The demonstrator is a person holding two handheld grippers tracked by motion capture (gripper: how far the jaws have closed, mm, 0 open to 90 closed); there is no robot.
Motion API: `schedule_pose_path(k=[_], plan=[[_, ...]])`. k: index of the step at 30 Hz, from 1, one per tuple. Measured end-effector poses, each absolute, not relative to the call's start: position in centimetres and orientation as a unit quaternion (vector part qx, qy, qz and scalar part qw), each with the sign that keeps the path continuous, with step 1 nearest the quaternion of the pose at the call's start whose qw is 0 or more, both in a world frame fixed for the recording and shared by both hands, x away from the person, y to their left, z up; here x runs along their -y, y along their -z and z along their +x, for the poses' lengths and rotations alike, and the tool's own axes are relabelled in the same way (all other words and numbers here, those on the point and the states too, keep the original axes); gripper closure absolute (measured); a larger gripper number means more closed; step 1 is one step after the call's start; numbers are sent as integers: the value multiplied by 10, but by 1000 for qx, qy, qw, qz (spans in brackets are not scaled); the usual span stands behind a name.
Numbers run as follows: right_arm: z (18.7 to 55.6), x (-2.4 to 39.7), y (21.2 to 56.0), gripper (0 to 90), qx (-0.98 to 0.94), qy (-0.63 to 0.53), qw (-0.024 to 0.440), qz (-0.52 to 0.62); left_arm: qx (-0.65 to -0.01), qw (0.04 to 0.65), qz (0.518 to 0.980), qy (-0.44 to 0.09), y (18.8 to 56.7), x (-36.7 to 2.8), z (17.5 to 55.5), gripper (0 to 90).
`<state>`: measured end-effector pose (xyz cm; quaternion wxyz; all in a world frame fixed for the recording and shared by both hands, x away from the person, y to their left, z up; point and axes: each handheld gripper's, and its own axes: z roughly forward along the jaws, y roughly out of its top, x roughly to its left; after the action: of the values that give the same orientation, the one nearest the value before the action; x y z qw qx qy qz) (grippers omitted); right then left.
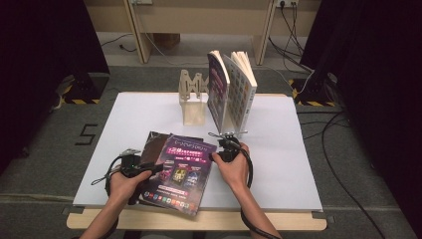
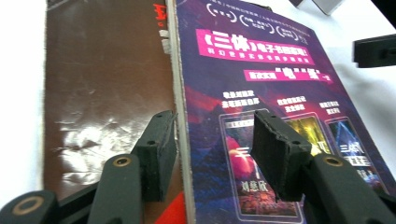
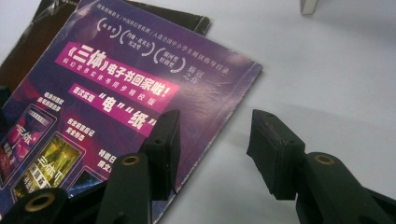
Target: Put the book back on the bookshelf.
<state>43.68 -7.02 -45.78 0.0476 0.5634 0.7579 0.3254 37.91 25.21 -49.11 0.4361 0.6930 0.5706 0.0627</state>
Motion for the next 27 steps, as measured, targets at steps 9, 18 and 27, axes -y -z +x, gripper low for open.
schedule_pose_path(k=[9, 18, 27], plan=[[438, 59, 469, 534, -766, -312, 29, 561, -570, 434, 695, -61, 491, -251, 379, 493], [435, 49, 472, 517, -771, -304, 43, 558, -588, 441, 677, -43, 488, -252, 376, 523], [433, 49, 472, 529, -759, -309, 48, 571, -619, 449, 644, -9, 489, -249, 372, 600]])
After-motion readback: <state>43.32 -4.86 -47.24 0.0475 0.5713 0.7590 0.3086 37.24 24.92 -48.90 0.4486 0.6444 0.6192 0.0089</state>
